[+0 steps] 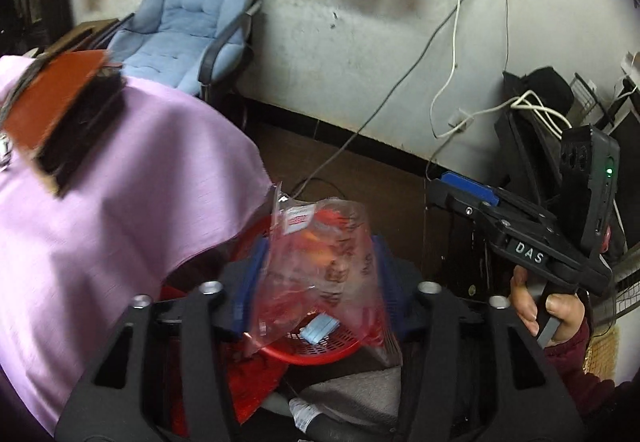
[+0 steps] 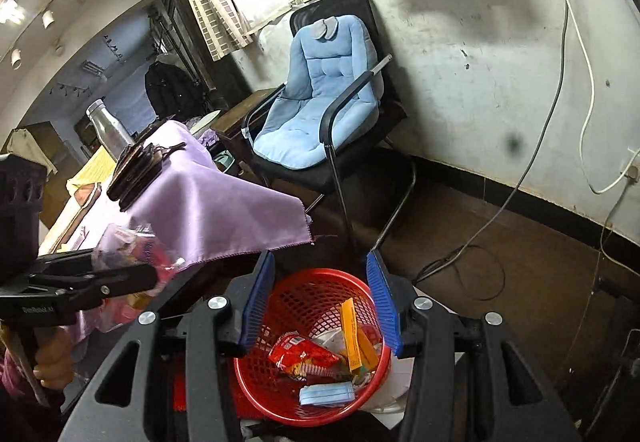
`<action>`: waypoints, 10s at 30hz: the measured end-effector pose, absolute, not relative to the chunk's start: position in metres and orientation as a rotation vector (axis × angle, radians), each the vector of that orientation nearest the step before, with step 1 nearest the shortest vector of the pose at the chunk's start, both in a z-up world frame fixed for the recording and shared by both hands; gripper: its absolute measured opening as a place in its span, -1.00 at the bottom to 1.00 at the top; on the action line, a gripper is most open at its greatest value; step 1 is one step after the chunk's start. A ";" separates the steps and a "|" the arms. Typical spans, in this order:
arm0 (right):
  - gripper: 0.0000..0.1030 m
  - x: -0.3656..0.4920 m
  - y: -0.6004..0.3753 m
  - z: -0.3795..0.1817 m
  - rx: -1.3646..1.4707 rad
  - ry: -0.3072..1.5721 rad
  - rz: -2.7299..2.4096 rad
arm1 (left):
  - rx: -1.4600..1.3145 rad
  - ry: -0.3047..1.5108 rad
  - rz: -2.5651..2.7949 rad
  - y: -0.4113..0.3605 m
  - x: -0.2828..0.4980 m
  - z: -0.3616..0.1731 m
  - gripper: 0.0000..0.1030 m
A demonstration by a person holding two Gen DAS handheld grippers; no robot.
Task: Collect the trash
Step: 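Open both grippers over the red wastebasket to drop packet and box, then return both tools to the table toward the remaining trash, then grasp the yellow mesh net with the left gripper while the right gripper grasps the white medicine box, then carry the yellow net and white medicine box to the red wastebasket, then open both grippers over the wastebasket to drop net and box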
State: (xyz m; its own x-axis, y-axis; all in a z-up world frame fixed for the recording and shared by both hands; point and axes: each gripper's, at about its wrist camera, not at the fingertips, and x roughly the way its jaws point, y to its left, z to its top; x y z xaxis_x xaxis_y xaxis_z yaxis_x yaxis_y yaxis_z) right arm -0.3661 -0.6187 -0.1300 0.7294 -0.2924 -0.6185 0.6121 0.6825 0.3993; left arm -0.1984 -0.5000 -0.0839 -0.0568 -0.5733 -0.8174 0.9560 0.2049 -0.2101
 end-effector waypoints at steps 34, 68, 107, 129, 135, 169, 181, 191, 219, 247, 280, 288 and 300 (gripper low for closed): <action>0.70 -0.310 -0.508 -0.016 0.415 0.422 -0.314 | 0.195 0.716 -1.078 -0.332 -0.127 0.020 0.80; 0.83 0.001 -0.333 -0.018 0.248 0.648 0.098 | -0.003 0.827 -0.297 -0.081 0.223 -0.015 0.87; 0.89 0.047 -0.335 -0.045 0.282 0.729 0.120 | -0.010 0.891 -0.327 0.007 0.134 -0.043 -0.07; 0.87 0.157 -0.178 -0.049 -0.345 0.840 0.085 | 0.050 0.866 -0.222 0.006 0.130 -0.039 0.75; 0.76 0.139 -0.216 -0.056 -0.386 0.873 -0.021 | 0.086 0.872 -0.238 -0.002 0.127 -0.042 0.76; 0.06 0.162 -0.256 -0.063 0.043 0.921 0.119 | 0.064 0.927 -0.235 -0.005 0.132 -0.050 0.76; -0.13 0.160 -0.263 -0.059 0.129 0.920 0.184 | 0.057 0.937 -0.215 -0.003 0.135 -0.051 0.76; -0.13 0.160 -0.264 -0.061 0.130 0.926 0.188 | 0.022 0.965 -0.262 -0.004 0.140 -0.055 0.39; -0.15 -0.009 -0.322 0.028 0.170 0.619 0.131 | 0.085 0.606 -0.376 -0.083 0.022 0.017 -0.23; -0.15 -0.262 -0.433 0.071 0.218 0.337 -0.150 | 0.202 0.407 -0.708 -0.223 -0.140 0.075 -0.23; 0.11 -0.320 -0.580 -0.134 0.550 0.695 -0.440 | 0.452 0.706 -1.080 -0.427 -0.181 -0.042 -0.23; 0.27 -0.355 -0.589 -0.113 0.555 0.539 -0.512 | 0.526 0.762 -1.152 -0.452 -0.202 -0.069 -0.23; 0.27 -0.375 -0.607 -0.106 0.603 0.487 -0.538 | 0.602 0.813 -1.237 -0.487 -0.227 -0.105 -0.23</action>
